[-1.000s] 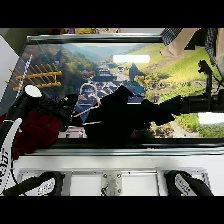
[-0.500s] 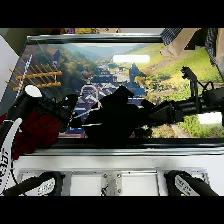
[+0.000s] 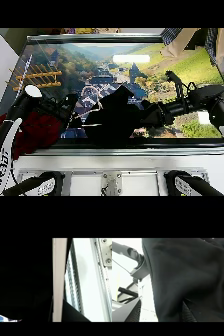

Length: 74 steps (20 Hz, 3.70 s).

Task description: Fold the clothes and pants, and hang the long-sleeved shirts on hangers.

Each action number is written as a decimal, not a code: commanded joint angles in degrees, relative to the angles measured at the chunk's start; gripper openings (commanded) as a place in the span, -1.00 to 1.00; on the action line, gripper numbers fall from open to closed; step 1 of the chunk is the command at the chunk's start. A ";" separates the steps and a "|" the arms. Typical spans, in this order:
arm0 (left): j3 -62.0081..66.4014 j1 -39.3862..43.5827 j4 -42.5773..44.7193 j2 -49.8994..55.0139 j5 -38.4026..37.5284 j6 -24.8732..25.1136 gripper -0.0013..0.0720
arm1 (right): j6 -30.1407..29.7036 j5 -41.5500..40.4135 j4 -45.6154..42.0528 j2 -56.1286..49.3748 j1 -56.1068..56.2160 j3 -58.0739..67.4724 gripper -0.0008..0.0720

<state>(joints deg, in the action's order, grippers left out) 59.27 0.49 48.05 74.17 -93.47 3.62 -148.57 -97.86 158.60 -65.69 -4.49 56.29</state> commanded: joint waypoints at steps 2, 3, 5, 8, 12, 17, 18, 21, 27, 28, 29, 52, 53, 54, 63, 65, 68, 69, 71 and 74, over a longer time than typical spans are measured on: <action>-0.02 -0.02 -0.07 0.00 0.07 -0.26 -0.90 | -1.53 2.80 -0.44 -0.39 2.75 -0.02 0.08; -0.02 -0.02 -0.07 0.00 0.07 -0.26 -0.90 | -1.55 3.06 -0.44 -0.39 2.99 -0.02 -0.16; -0.02 -0.02 -0.07 0.00 0.07 -0.28 -0.90 | -1.60 3.65 -0.44 -0.42 3.17 -0.02 -0.11; 0.00 -0.02 -0.09 0.00 0.07 -0.52 -0.89 | -1.75 3.87 -0.44 -0.39 3.17 -0.02 -0.10; -0.02 -0.02 -0.07 0.00 0.09 -0.63 -0.90 | -3.21 3.85 -0.55 -0.39 3.19 -0.02 -0.08; -0.02 -0.02 -0.07 0.00 0.22 -0.66 -0.90 | -3.21 5.44 -0.83 -0.37 1.99 0.85 0.24; -0.02 -0.02 -0.04 0.00 0.22 -0.66 -0.90 | -3.21 5.77 -0.83 -0.37 1.20 1.53 0.57; -0.02 -0.02 -0.02 0.00 0.15 -0.66 -0.90 | -3.17 5.79 -0.85 -0.02 -3.98 4.26 0.84; -0.02 -0.13 -0.11 0.00 0.00 -0.70 -0.90 | -2.86 3.52 -0.79 3.91 -18.27 5.20 0.84; -0.02 -0.13 -0.15 0.00 0.07 -0.98 -0.90 | -2.49 1.88 -0.81 4.31 -19.39 5.18 0.83; -0.02 -0.13 -0.15 0.04 0.15 -1.77 -0.90 | -2.08 0.52 -0.81 4.44 -19.82 5.09 0.83; 4.02 -0.13 -3.10 3.87 -3.98 -3.04 -0.90 | -3.21 5.05 0.15 -1.81 -3.26 1.64 0.83; 4.04 -0.13 -3.13 3.87 -3.93 -3.04 -0.90 | -3.19 5.38 0.17 -1.86 -2.51 1.64 0.83; 4.04 -0.13 -3.10 3.87 -3.96 -3.04 -0.90 | -3.17 5.38 0.26 -1.95 -1.70 1.64 0.83; 4.04 -0.13 -3.13 3.87 -3.96 -3.04 -0.90 | -3.15 5.81 0.24 -1.97 3.56 1.64 0.82; 4.04 -0.13 -3.13 3.87 -3.98 -3.04 -0.90 | -3.17 6.05 0.24 -1.97 3.56 1.64 0.77; 4.04 -0.13 -3.13 3.87 -3.96 -3.04 -0.90 | -3.23 6.93 0.22 -1.95 3.56 1.64 0.30; 4.04 -0.13 -3.13 3.87 -3.96 -3.04 -0.90 | -3.61 7.08 0.17 -1.95 3.56 1.64 -0.09; 4.04 -0.13 -3.13 3.87 -3.93 -3.04 -0.90 | -5.70 7.56 0.17 -1.95 3.56 1.64 -0.83; 4.04 -0.13 -3.10 3.87 -3.98 -3.04 -0.90 | -9.79 7.56 0.17 -1.95 3.56 1.64 -0.88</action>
<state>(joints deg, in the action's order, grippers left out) 63.24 0.34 45.06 78.11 -97.76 0.45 -155.30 -90.85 158.98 -67.64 -0.95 57.95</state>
